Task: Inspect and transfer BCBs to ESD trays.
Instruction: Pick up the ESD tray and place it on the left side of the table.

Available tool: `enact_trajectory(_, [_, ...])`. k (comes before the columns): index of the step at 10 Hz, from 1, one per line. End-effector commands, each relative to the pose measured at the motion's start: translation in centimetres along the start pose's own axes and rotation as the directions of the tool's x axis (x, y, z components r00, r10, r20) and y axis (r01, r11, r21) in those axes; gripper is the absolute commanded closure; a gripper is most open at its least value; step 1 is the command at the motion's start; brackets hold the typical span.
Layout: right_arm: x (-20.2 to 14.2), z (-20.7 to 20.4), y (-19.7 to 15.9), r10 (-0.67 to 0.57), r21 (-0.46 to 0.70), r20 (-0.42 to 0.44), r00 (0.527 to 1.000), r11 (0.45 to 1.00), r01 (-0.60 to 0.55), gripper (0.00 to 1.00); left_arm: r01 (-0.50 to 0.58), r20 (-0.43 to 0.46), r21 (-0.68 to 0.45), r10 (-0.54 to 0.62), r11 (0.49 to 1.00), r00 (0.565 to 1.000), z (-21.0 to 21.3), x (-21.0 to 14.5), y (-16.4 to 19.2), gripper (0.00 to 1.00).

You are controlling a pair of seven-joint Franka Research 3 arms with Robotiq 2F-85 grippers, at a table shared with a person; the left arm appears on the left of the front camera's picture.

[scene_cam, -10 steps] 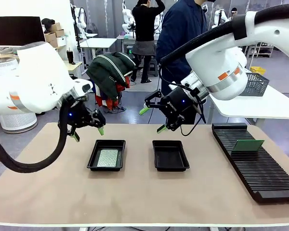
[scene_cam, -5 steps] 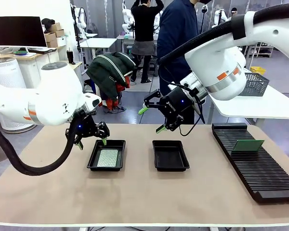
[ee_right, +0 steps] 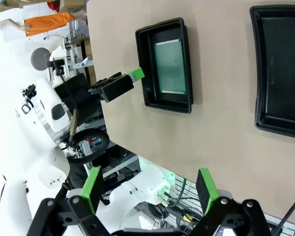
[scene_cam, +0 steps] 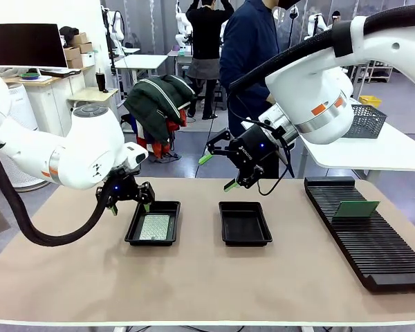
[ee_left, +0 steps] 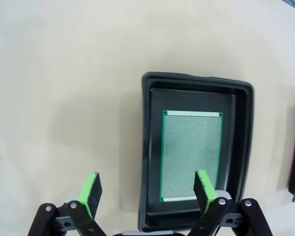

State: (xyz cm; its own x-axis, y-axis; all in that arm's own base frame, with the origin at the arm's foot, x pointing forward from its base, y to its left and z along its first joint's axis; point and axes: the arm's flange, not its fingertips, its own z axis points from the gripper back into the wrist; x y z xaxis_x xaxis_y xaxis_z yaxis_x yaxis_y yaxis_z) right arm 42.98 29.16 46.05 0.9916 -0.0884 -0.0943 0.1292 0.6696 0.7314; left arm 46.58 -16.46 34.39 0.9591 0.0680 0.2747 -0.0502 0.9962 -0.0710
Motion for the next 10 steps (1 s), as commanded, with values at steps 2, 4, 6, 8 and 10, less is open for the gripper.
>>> enact_trajectory(2, [0.2,-0.4,0.1,-0.012,0.017,0.015,1.0,1.0,0.012,0.0,-0.013,0.002,0.028,0.013,1.0,1.0,-1.8,1.1,-0.1,0.0])
enact_trajectory(4, [0.2,-0.4,0.1,-0.012,0.017,0.015,1.0,1.0,0.012,0.0,0.007,-0.041,0.013,-0.007,1.0,0.999,-2.8,1.6,0.0,0.0])
enact_trajectory(6, [0.2,-0.4,0.1,-0.012,0.017,0.015,1.0,1.0,0.012,0.0,0.006,-0.072,0.009,-0.005,1.0,0.997,-3.7,1.8,0.3,0.0])
enact_trajectory(8, [0.2,-0.4,0.1,-0.012,0.017,0.015,1.0,1.0,0.012,0.0,0.03,-0.101,0.007,-0.029,1.0,0.994,-4.6,1.7,0.3,0.0])
enact_trajectory(10, [0.2,-0.4,0.1,-0.012,0.017,0.015,1.0,1.0,0.012,0.0,0.055,-0.119,-0.003,-0.055,0.998,0.991,-4.6,1.8,0.4,0.08])
